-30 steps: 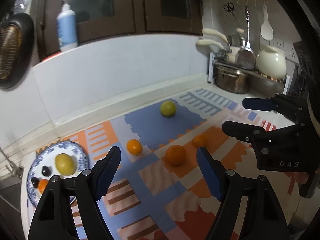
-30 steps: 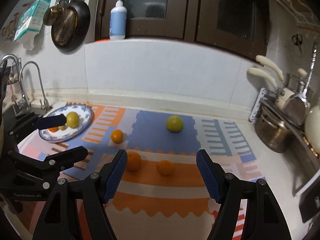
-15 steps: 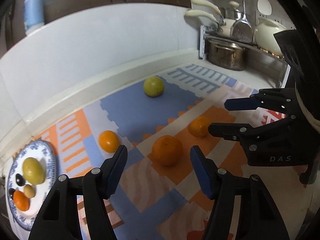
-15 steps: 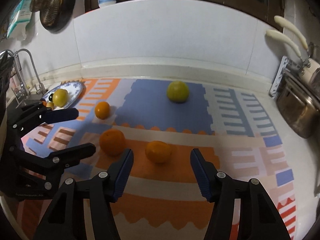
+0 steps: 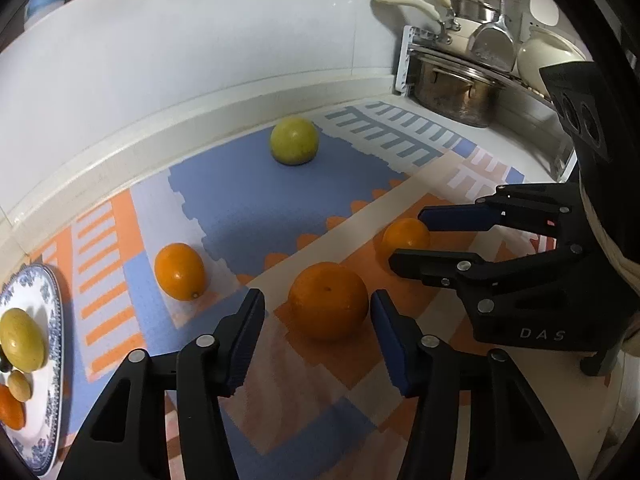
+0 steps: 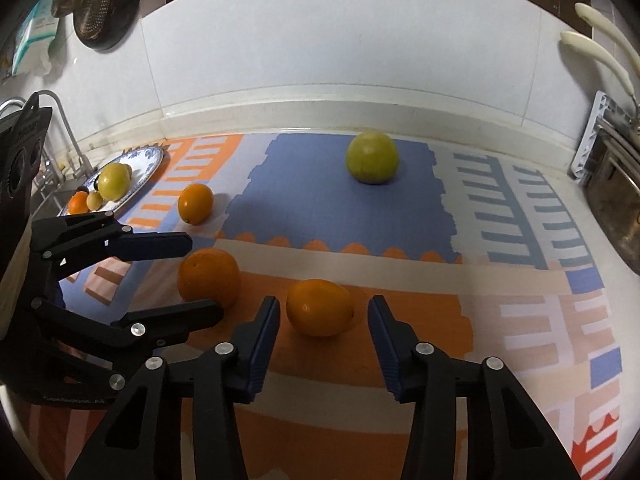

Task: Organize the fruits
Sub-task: 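Grasp a large orange with the left tool while the right tool grasps a mandarin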

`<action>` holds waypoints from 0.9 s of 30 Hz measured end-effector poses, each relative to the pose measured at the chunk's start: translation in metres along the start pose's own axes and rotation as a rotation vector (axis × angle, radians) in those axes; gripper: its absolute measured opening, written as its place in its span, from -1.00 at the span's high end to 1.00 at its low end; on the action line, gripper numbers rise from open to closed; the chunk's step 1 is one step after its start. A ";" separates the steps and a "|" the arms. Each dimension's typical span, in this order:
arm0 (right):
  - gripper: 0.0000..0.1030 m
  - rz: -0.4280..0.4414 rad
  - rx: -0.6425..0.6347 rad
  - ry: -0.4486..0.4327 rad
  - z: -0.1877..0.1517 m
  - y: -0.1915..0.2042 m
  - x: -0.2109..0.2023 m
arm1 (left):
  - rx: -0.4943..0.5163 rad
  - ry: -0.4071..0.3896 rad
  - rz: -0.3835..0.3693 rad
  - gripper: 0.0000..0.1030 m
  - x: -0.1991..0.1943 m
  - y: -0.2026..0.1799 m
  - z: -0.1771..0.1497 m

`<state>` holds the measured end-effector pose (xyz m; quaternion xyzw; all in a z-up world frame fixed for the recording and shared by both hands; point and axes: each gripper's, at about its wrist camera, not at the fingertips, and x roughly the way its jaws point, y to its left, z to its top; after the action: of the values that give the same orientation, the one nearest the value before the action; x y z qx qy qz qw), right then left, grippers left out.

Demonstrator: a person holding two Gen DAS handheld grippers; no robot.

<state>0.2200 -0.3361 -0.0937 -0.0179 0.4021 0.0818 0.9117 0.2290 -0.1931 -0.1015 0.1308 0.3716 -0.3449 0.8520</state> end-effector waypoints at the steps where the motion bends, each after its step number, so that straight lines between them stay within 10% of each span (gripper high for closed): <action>1: 0.13 0.003 0.001 0.002 0.000 0.000 0.002 | -0.008 0.003 -0.006 0.02 0.001 0.001 0.001; 27: 0.27 -0.002 0.044 -0.048 0.000 0.010 -0.023 | -0.089 -0.046 0.035 0.22 -0.035 0.006 -0.001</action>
<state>0.2029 -0.3299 -0.0762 0.0037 0.3818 0.0725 0.9214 0.2154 -0.1715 -0.0769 0.0913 0.3646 -0.3161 0.8711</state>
